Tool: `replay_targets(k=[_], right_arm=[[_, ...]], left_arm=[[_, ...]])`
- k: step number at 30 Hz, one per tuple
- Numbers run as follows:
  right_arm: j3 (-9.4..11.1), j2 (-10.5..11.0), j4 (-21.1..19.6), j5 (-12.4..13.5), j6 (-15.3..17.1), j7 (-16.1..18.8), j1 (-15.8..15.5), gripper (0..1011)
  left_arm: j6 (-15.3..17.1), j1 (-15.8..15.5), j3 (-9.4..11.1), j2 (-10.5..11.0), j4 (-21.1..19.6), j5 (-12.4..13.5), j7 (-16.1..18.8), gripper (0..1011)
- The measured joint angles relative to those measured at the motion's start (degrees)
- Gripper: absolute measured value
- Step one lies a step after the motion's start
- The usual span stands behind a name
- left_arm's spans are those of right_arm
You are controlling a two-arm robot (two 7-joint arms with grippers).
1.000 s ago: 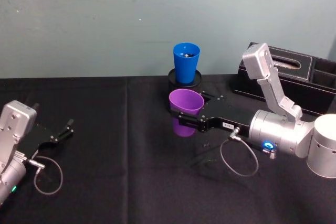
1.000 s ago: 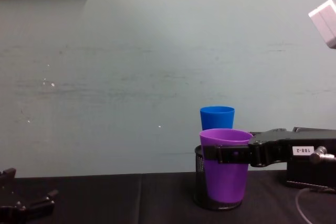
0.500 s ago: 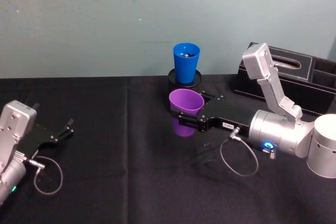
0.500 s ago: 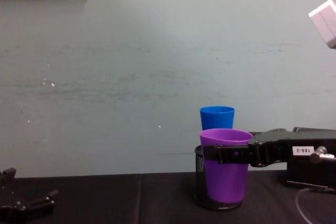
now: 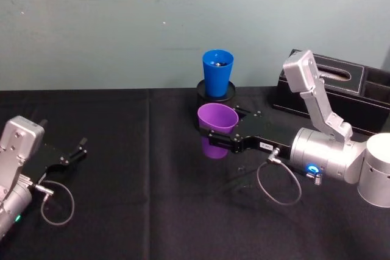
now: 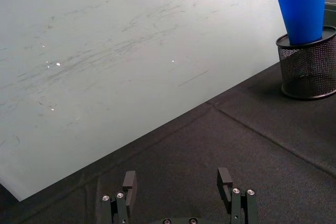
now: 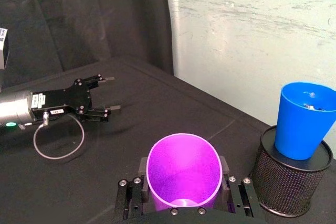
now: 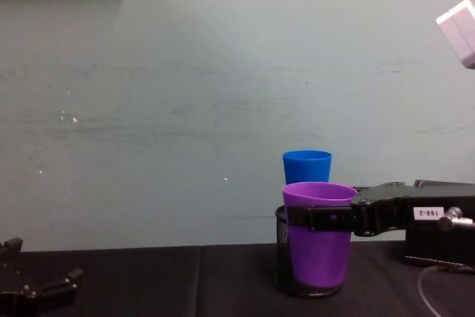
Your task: Pick up one cup with a gripper and tap it against the other cup.
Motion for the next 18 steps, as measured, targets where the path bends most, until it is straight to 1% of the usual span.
replay_targets(k=[18], right_arm=[[0.0, 0.0, 0.0, 0.0, 0.0, 0.0, 0.0, 734]], left_arm=[[0.0, 0.0, 0.0, 0.0, 0.0, 0.0, 0.0, 1000]])
